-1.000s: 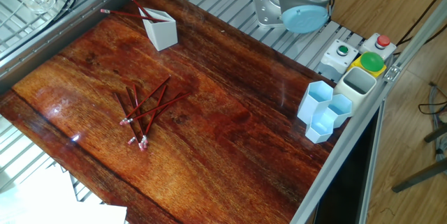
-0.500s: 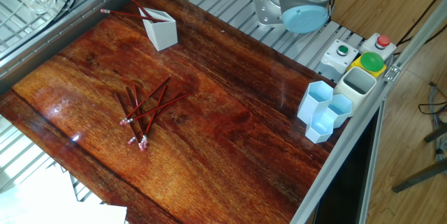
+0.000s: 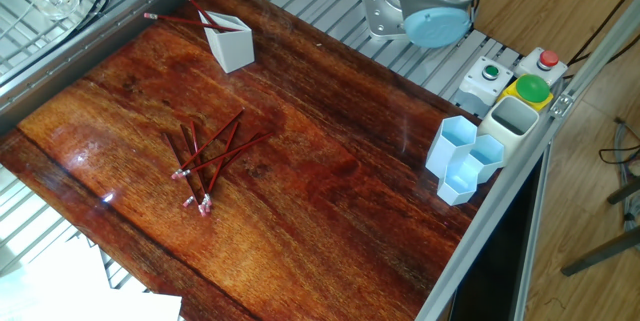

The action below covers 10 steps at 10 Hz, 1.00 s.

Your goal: Put the pen into the pen holder

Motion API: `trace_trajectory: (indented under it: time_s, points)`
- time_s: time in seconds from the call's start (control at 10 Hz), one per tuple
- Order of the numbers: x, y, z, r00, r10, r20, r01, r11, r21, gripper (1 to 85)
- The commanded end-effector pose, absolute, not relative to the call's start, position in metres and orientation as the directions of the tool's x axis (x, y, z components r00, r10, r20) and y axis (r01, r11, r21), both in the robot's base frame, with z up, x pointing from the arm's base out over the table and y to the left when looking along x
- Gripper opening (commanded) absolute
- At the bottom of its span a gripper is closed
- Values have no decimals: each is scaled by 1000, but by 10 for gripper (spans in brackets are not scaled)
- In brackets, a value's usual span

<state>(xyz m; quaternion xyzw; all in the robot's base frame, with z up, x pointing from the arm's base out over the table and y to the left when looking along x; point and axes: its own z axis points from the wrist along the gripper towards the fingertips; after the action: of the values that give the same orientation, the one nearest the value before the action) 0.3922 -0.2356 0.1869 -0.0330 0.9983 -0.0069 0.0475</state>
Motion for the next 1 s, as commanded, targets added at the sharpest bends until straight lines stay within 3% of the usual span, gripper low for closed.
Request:
trace_trajectory:
  time_s: [0.0,0.2,0.4,0.5,0.9]
  points:
    - [396,-220,190,-992,-79,-99,-82,996,36,253]
    - [417,-204,194,-989,-66,-131,-75,995,65,307]
    - [413,-210,193,-991,-68,-114,-73,996,43,290]
    - [412,-212,193,-992,-66,-109,-70,997,38,243]
    - [417,-217,193,-989,-80,-128,-82,996,15,230]
